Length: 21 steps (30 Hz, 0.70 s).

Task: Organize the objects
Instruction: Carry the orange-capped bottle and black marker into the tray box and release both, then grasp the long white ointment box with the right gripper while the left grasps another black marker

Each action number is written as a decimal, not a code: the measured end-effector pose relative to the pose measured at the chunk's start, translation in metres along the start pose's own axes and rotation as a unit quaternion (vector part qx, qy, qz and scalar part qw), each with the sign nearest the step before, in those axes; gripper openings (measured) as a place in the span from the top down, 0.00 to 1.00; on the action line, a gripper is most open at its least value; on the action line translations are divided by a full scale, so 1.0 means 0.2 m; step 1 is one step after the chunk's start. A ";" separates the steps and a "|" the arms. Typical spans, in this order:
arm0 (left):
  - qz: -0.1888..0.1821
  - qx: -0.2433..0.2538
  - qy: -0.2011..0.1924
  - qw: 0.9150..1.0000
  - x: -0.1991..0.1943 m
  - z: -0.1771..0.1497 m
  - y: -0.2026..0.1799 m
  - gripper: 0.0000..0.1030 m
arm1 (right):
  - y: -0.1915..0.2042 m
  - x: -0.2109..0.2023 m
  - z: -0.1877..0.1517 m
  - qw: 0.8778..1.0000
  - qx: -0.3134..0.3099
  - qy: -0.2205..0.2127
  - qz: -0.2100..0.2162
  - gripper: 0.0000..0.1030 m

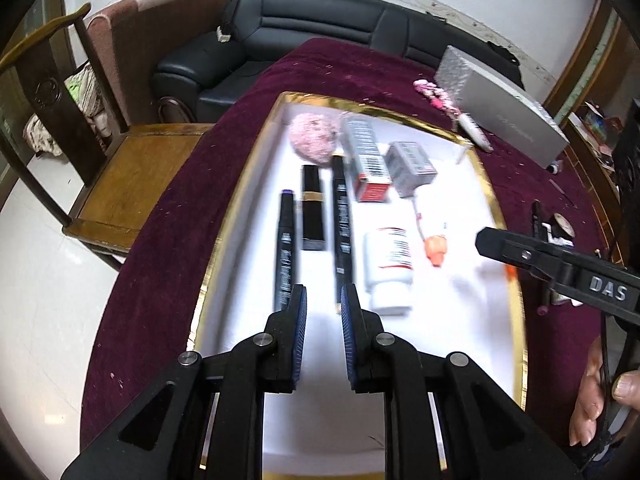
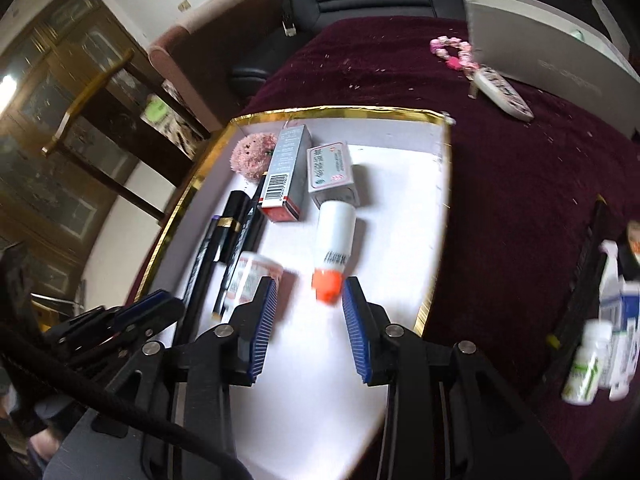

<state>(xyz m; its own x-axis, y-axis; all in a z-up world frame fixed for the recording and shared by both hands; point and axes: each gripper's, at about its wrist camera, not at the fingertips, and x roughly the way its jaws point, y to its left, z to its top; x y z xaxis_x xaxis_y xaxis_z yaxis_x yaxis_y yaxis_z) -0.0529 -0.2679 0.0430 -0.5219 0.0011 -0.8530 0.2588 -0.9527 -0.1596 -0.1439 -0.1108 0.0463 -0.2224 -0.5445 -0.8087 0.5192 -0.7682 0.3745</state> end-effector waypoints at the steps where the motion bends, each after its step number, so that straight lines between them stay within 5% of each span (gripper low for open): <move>1: -0.004 0.004 -0.002 1.000 -0.02 -0.01 -0.03 0.86 | -0.02 -0.04 -0.02 1.000 0.004 -0.007 0.008 0.69; 10: -0.037 0.041 -0.015 0.998 -0.09 -0.06 -0.33 0.87 | -0.29 -0.35 -0.23 0.997 0.044 -0.056 0.037 0.60; 21: -0.076 0.154 0.012 0.985 0.01 -0.06 -0.94 0.87 | -0.75 -0.66 -0.40 0.988 0.085 -0.128 -0.007 0.56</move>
<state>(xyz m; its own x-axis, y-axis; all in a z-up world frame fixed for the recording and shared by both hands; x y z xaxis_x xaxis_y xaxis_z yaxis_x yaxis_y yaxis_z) -0.0933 -0.0852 0.0664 -0.5157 0.1537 -0.8429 -0.0805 -0.9881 -0.1309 -0.1265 0.1039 0.0602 -0.4413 -0.5841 -0.6813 0.3738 -0.8098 0.4522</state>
